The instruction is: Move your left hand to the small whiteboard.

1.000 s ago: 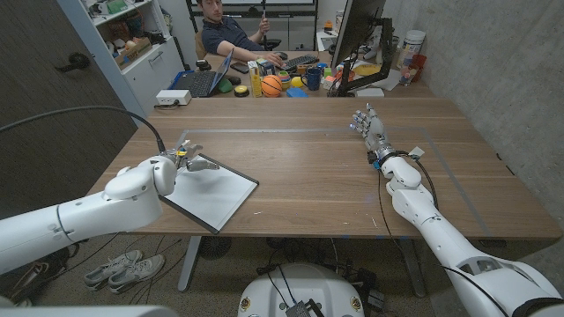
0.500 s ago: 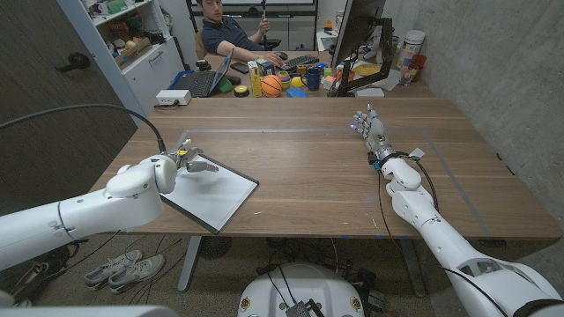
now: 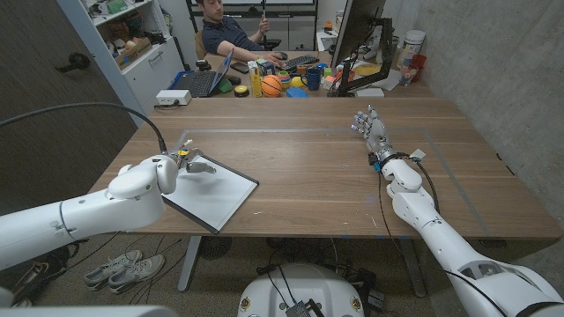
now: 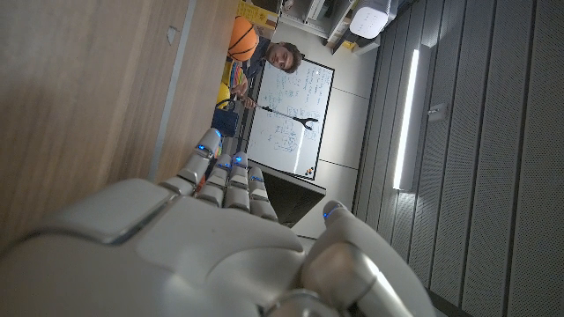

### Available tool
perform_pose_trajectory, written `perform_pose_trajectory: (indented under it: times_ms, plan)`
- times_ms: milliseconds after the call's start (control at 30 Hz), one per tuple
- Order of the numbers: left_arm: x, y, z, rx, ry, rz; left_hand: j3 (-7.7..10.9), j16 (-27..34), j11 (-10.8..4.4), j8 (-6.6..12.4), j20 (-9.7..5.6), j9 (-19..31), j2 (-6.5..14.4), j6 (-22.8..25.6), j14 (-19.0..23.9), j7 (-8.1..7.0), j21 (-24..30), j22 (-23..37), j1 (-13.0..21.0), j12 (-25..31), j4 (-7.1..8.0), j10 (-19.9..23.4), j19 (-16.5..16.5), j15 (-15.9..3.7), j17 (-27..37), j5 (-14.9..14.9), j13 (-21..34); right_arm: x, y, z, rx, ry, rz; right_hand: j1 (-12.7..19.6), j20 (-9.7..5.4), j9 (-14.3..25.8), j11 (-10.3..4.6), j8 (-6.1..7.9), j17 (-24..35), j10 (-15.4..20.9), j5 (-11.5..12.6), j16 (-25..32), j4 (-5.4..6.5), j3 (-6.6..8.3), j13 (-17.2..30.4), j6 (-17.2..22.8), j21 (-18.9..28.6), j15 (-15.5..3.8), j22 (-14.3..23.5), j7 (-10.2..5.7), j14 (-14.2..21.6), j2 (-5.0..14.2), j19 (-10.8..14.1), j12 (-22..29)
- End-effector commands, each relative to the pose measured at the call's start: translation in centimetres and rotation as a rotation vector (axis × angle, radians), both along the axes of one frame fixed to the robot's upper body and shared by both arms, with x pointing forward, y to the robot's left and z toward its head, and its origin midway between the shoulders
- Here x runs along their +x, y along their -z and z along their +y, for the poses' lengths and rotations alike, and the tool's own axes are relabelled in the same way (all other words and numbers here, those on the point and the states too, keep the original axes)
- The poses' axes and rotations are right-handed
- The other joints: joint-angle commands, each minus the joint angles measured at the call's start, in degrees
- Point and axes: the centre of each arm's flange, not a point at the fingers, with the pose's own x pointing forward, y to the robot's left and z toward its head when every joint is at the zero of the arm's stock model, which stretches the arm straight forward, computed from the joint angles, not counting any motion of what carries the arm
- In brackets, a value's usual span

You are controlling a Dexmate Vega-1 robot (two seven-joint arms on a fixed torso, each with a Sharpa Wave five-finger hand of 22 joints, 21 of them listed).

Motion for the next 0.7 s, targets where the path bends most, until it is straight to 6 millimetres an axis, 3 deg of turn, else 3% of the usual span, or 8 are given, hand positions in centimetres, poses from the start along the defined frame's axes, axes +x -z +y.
perform_pose_trajectory:
  times_ms: [33,700]
  plan:
    - [-0.27,0.14,-0.12,0.010,-0.004,-0.006,0.45,-0.36,-0.09,0.35,0.02,0.18,0.07,0.68,0.03,-0.13,-0.30,0.01,0.85,-0.17,0.00,0.22,0.67,-0.27,0.11,0.14,0.28,-0.28,0.12,0.14,0.000,-0.002,-0.002,-0.54,-0.01,0.23,-0.25,0.13,0.27,-0.16,0.32,-0.01,0.02,-0.35,0.15,-0.37,-0.22,0.05,0.10,-0.02,0.03,-0.03,0.30,0.00]
    - [-0.66,0.08,0.09,0.029,0.008,-0.029,1.10,-0.80,0.15,0.03,0.08,0.04,0.75,1.00,0.05,-0.15,-0.50,-0.02,2.64,-0.75,-0.09,-0.28,0.77,-0.97,0.09,-0.34,0.32,-0.89,0.54,0.76,-0.007,0.001,0.005,-0.59,-0.02,0.22,-0.17,0.24,0.25,-0.07,0.53,-0.28,-0.04,-0.73,0.15,-0.36,-0.87,0.05,0.12,0.05,0.14,0.14,0.49,0.08]
